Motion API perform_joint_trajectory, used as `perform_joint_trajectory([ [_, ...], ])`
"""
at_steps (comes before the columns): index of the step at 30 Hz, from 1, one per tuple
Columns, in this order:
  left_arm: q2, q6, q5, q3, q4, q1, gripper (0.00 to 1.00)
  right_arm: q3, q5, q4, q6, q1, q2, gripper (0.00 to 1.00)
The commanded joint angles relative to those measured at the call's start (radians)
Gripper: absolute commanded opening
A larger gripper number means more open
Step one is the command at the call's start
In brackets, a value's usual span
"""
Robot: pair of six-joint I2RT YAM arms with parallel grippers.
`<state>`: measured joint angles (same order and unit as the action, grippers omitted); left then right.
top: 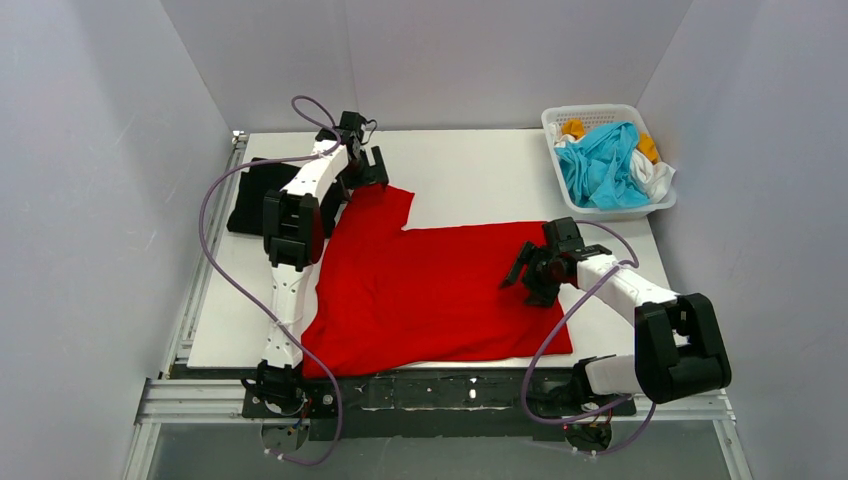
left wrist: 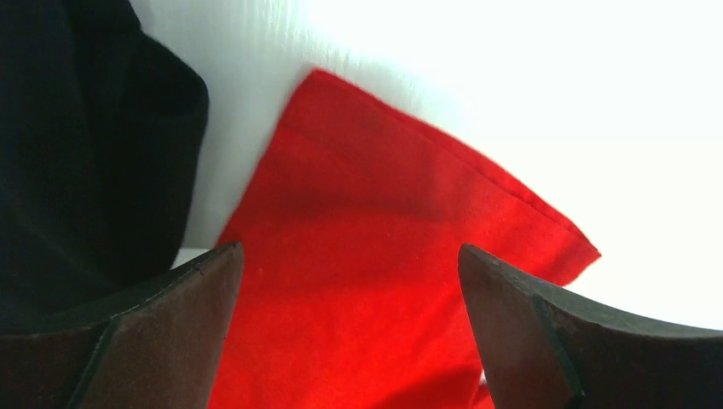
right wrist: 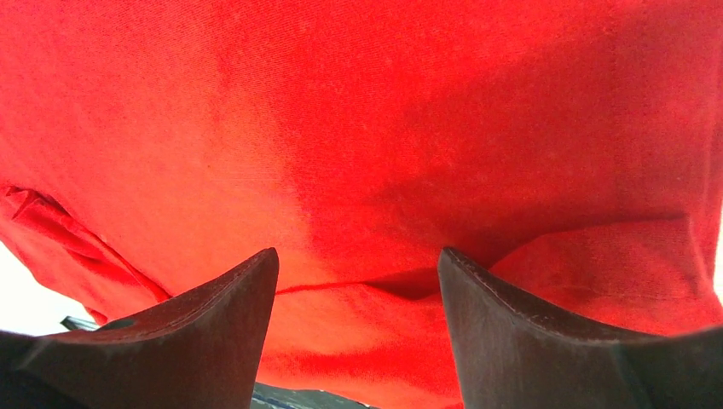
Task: Fold and stack the t-shirts
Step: Grab the side of the flattened tshirt furthest away from the robot with both arms
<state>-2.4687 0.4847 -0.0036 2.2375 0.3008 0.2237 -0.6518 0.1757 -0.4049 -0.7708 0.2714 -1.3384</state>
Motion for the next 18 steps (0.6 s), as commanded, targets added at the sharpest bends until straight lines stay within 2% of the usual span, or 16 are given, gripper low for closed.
perform_joint_trajectory([
  [1, 0.015, -0.089, -0.075, 0.034, -0.017, -0.009, 0.98, -0.007, -0.063, -0.053, 0.062, -0.009, 0.031, 0.78],
  [6, -0.018, -0.107, -0.071, 0.037, -0.135, -0.008, 0.98, -0.021, -0.01, -0.049, 0.079, -0.009, 0.052, 0.78],
  [9, -0.078, -0.102, -0.113, 0.091, -0.119, -0.01, 0.98, -0.023, 0.019, -0.04, 0.078, -0.009, 0.085, 0.78],
  [13, -0.145, -0.098, -0.101, 0.129, -0.118, -0.009, 0.98, -0.015, 0.043, -0.024, 0.074, -0.009, 0.172, 0.78],
  [18, -0.159, -0.068, -0.086, 0.095, -0.126, -0.009, 0.85, -0.015, 0.083, -0.013, 0.077, -0.009, 0.268, 0.78],
])
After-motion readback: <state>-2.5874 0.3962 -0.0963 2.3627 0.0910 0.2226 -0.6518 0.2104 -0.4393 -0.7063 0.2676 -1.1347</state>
